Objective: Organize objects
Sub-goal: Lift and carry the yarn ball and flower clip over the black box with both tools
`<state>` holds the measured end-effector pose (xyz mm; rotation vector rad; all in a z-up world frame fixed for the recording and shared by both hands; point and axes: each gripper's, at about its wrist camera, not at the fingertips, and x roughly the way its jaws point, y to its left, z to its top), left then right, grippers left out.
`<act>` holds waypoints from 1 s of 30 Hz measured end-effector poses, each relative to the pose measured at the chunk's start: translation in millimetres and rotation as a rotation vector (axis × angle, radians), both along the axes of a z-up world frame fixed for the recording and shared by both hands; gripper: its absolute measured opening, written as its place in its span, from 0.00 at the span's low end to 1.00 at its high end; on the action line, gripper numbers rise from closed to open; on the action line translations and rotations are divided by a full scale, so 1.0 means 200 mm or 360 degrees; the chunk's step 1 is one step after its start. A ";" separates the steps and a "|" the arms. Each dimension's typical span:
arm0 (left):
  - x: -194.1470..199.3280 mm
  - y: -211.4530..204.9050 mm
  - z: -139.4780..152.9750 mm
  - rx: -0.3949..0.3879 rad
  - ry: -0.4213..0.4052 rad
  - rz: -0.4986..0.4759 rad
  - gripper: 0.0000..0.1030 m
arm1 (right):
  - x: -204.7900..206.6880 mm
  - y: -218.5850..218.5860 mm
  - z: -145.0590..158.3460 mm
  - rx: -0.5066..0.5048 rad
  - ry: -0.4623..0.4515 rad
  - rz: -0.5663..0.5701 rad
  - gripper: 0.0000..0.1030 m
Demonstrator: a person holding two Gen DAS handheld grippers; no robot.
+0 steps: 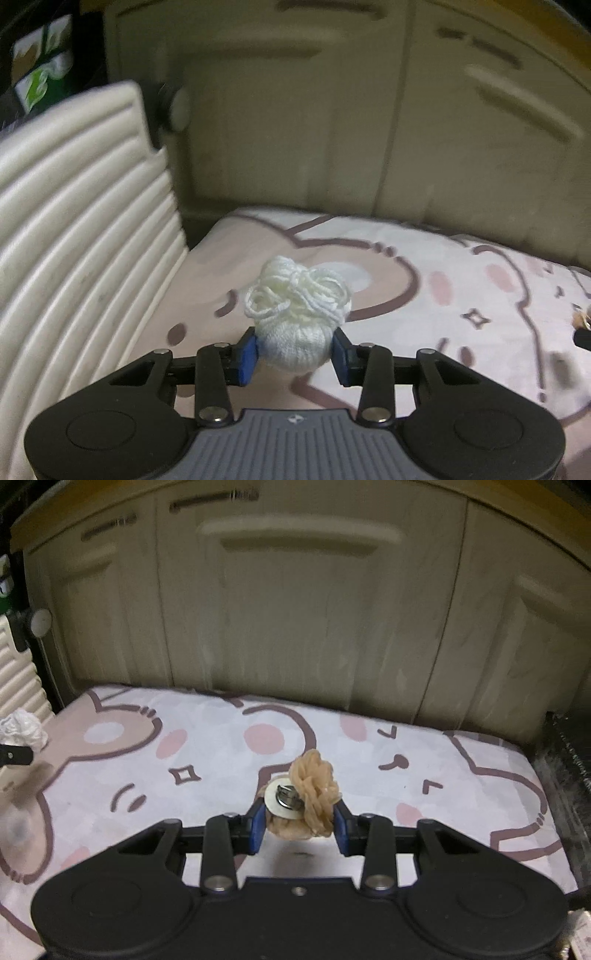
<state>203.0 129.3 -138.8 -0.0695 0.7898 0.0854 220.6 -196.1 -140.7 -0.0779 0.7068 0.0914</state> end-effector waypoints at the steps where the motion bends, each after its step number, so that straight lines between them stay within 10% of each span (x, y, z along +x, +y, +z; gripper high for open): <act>1: -0.01 -0.02 0.02 0.0003 -0.0008 -0.0011 0.41 | -0.01 0.00 0.02 0.0004 -0.0009 0.0002 0.37; 30: -0.26 -0.51 0.41 -0.0048 -0.0159 -0.0200 0.41 | -0.29 -0.14 0.37 0.0151 -0.0120 -0.0042 0.37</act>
